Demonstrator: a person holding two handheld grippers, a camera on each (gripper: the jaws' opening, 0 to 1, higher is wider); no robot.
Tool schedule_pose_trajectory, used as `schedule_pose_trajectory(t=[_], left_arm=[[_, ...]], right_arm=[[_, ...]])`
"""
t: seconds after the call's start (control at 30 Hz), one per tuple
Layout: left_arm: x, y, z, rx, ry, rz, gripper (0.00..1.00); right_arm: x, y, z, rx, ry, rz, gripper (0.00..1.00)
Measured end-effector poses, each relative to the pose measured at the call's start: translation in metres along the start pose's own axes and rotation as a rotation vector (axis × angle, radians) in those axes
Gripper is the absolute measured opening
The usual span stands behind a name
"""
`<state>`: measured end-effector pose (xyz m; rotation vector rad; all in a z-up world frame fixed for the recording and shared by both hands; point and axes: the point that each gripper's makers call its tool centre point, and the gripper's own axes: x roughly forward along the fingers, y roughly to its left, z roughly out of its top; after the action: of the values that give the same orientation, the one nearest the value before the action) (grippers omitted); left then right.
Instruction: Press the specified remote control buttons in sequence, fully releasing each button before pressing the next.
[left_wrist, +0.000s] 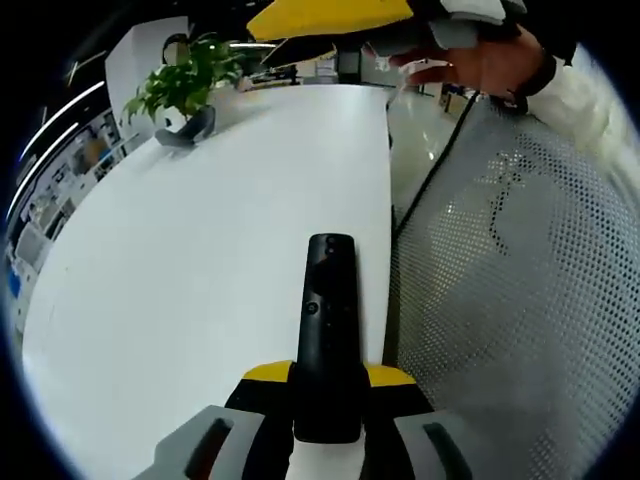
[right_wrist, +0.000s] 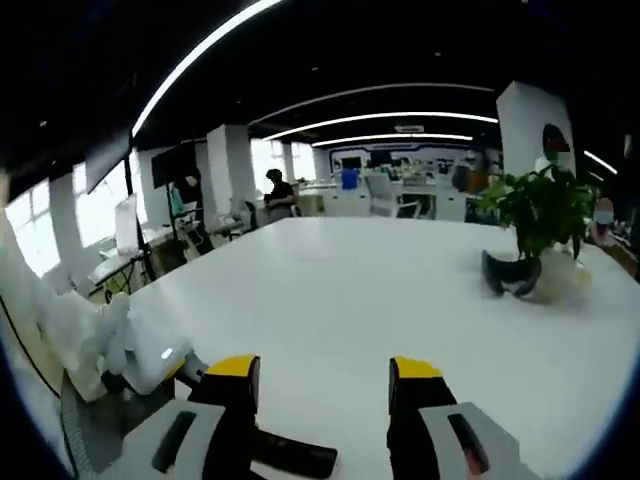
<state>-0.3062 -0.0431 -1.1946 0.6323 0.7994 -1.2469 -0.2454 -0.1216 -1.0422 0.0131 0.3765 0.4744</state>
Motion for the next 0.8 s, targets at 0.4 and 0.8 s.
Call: schedule_pose_trajectory(t=[0.4,0.8], left_arm=[[0.0,0.005,-0.001,0.017,-0.002,-0.013,0.24],[0.0,0.031,-0.002,0.02,0.015,-0.007,0.24]], right_arm=[[0.003,-0.014,-0.007,-0.109,0.008,-0.082,0.9],[0.008,-0.009,-0.02,-0.168,0.075,-0.059,0.86]])
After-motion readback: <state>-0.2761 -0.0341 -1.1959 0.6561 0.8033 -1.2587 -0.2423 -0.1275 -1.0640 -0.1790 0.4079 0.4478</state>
